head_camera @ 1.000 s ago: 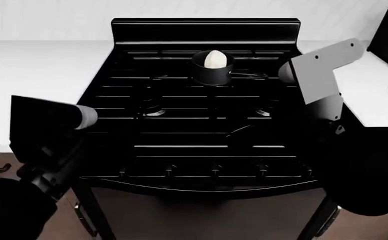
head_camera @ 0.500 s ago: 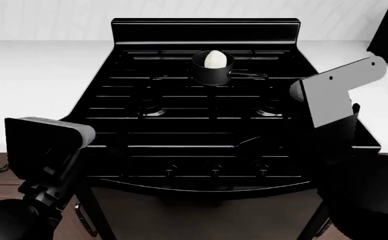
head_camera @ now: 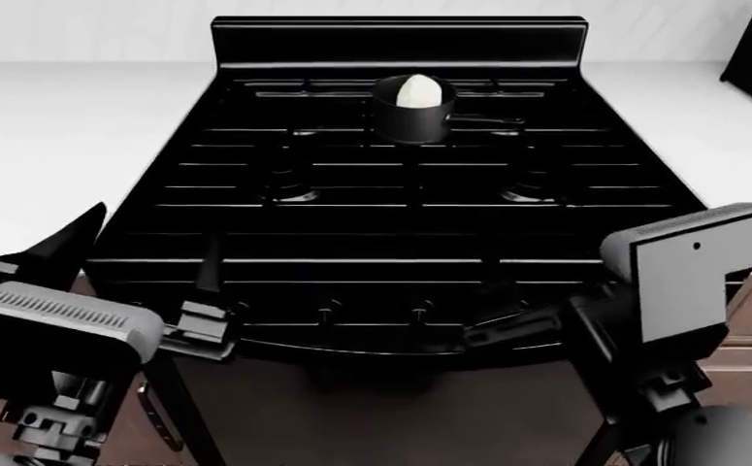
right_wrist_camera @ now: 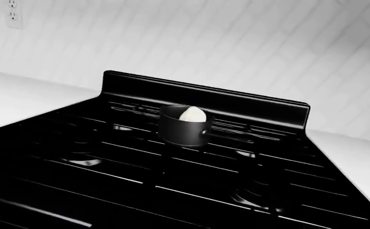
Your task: Frozen meat rests on a plate on the counter. Retrieve the meat and place it in a pot on a burner. Then turn the burner on.
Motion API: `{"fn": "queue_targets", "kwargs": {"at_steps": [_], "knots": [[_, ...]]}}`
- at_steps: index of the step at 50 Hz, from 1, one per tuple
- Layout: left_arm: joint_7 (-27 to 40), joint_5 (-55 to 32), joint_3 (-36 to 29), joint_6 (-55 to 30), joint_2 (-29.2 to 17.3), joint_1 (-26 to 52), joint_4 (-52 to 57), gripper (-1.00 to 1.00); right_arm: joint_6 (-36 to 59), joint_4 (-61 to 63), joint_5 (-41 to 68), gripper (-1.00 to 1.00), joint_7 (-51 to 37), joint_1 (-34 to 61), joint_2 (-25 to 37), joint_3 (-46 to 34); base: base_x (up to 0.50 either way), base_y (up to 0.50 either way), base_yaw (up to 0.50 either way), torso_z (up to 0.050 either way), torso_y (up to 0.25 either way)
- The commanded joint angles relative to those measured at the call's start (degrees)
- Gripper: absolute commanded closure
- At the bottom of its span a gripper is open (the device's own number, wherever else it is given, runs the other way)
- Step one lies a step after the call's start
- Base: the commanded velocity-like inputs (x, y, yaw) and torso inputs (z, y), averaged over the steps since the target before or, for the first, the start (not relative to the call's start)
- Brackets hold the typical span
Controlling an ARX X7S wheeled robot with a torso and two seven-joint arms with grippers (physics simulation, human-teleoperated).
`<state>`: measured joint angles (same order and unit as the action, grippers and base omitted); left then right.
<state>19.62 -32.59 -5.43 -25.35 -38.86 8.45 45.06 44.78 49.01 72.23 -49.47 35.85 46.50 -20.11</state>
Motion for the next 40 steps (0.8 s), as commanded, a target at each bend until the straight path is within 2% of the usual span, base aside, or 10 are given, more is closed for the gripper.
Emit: {"fn": "queue_targets", "kwargs": {"at_steps": [1,13,20,40], "knots": [[-1.81,9.52,-2.57,8.24,0.26,-4.42,0.26,-1.00,-4.27,2.88,-8.55,-1.00,1.44,-6.31,0.34,0.66,0.00,0.00,0.00,-0.050,0.000],[-2.32,11.96,-3.45,13.89,2.68,-5.54,-4.07,-1.00,-7.54,1.89,-17.45,-1.00,2.65,-9.75,-0.73,-0.65,0.00,0.00,0.00,-0.050,0.000],[-2.41,12.20,-3.67,14.70,3.47,-5.32,-6.85,-1.00,-5.94,0.11,-21.83,-1.00,2.94,-9.67,-1.76,-4.24,0.00,0.00,0.00,-0.050,0.000],[-1.64,10.91,-3.88,14.89,5.74,-4.85,-11.18,-1.00,-10.41,-4.72,-23.00,-1.00,4.21,-12.51,-3.81,-3.59,0.00,0.00,0.00,-0.050,0.000]]}}
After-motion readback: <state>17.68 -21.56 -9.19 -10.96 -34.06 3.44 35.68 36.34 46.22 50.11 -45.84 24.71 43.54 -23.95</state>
